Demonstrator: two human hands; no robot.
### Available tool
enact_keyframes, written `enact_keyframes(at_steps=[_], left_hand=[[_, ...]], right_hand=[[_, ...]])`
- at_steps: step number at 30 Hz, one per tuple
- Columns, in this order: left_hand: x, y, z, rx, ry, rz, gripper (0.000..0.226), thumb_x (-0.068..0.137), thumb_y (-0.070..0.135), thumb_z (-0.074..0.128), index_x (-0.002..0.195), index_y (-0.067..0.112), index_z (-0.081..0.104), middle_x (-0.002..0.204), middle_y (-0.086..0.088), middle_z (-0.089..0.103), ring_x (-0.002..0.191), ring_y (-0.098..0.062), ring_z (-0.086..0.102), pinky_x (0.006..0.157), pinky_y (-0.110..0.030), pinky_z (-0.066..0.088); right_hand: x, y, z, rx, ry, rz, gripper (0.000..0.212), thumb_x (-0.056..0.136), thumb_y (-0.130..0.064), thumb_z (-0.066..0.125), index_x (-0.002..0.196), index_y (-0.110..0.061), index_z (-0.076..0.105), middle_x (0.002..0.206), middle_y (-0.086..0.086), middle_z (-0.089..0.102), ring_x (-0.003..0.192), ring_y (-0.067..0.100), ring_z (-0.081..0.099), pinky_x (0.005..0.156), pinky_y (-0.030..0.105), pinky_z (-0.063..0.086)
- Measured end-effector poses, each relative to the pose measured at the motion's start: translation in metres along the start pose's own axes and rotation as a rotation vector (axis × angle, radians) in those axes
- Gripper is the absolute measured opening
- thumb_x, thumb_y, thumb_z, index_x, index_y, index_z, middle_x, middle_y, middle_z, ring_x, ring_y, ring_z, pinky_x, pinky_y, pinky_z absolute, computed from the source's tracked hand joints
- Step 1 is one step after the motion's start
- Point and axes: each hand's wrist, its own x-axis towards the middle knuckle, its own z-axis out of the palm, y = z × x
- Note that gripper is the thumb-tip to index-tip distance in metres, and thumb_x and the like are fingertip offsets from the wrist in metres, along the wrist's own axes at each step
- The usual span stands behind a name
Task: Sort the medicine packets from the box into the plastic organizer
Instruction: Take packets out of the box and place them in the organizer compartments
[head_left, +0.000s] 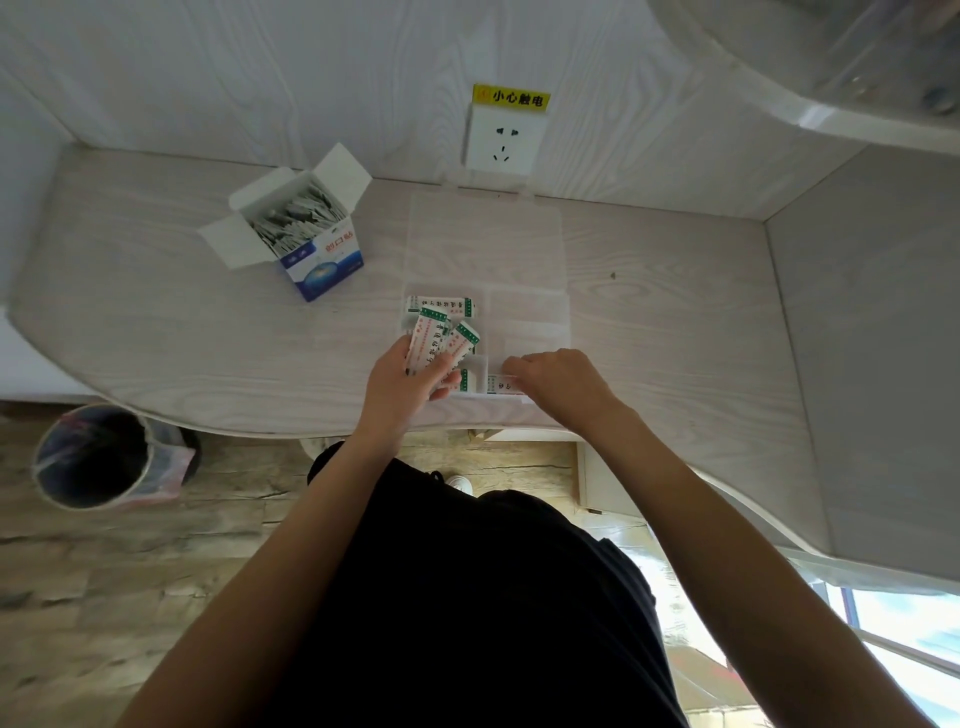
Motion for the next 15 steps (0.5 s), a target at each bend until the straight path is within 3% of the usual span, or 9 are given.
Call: enact_keyframes(at_steps=[2,4,5,7,9,12,15], left_hand=[[-0.001,0.0,0.0,0.002,-0.019,-0.002,0.017,0.088,0.015,0.062,0.103,0.012,0.056,0.087,-0.004,0.067,0.068,-0.007,0.066,0.061,-0.019,0.056],[-0.001,0.0,0.001,0.01,-0.039,-0.011,0.018,0.087,0.016,0.063,0.103,0.013,0.055,0.087,-0.002,0.067,0.072,-0.008,0.066,0.06,-0.017,0.054],[-0.001,0.0,0.002,0.015,-0.049,-0.021,0.018,0.087,0.017,0.064,0.102,0.015,0.055,0.088,-0.001,0.067,0.074,-0.009,0.067,0.06,-0.017,0.054],[-0.003,0.001,0.005,0.018,-0.086,-0.041,0.017,0.087,0.022,0.064,0.101,0.018,0.055,0.09,0.0,0.067,0.081,-0.014,0.067,0.063,-0.019,0.055],[-0.007,0.003,0.01,0.041,-0.156,-0.064,0.023,0.09,0.032,0.058,0.108,0.019,0.054,0.099,-0.002,0.066,0.088,-0.016,0.068,0.071,-0.024,0.056],[-0.013,0.005,0.018,-0.061,-0.229,-0.116,0.022,0.1,0.03,0.039,0.116,0.021,0.051,0.108,-0.005,0.065,0.092,-0.018,0.067,0.081,-0.032,0.055],[-0.014,0.006,0.021,-0.116,-0.229,-0.08,0.018,0.098,0.02,0.045,0.113,0.025,0.054,0.106,-0.001,0.067,0.094,-0.019,0.067,0.082,-0.032,0.055]], right_hand=[[0.0,-0.002,-0.004,0.116,0.065,-0.021,0.024,0.07,-0.013,0.079,0.09,-0.02,0.066,0.062,-0.005,0.064,0.046,0.016,0.057,0.044,0.019,0.031],[-0.001,-0.006,-0.012,0.349,0.054,0.12,0.016,0.092,-0.019,0.056,0.106,-0.017,0.063,0.084,0.0,0.071,0.069,0.021,0.066,0.06,0.028,0.048],[-0.003,-0.011,-0.019,0.569,0.105,0.232,0.018,0.096,-0.023,0.051,0.106,-0.016,0.064,0.085,0.001,0.072,0.071,0.019,0.067,0.066,0.032,0.052],[-0.006,-0.021,-0.034,0.992,0.244,0.43,0.022,0.093,-0.033,0.055,0.1,-0.016,0.066,0.074,-0.001,0.07,0.059,0.013,0.067,0.064,0.032,0.055],[-0.004,-0.028,-0.043,1.198,0.19,0.518,0.029,0.088,-0.045,0.058,0.1,-0.018,0.062,0.068,-0.001,0.067,0.05,0.01,0.062,0.058,0.028,0.053],[0.0,-0.034,-0.044,1.302,0.1,0.588,0.035,0.083,-0.048,0.063,0.101,-0.019,0.053,0.073,0.003,0.066,0.047,0.01,0.058,0.052,0.027,0.048],[-0.001,-0.03,-0.04,1.394,0.144,0.637,0.032,0.081,-0.038,0.069,0.099,-0.019,0.051,0.08,0.006,0.067,0.053,0.01,0.057,0.051,0.023,0.046]])
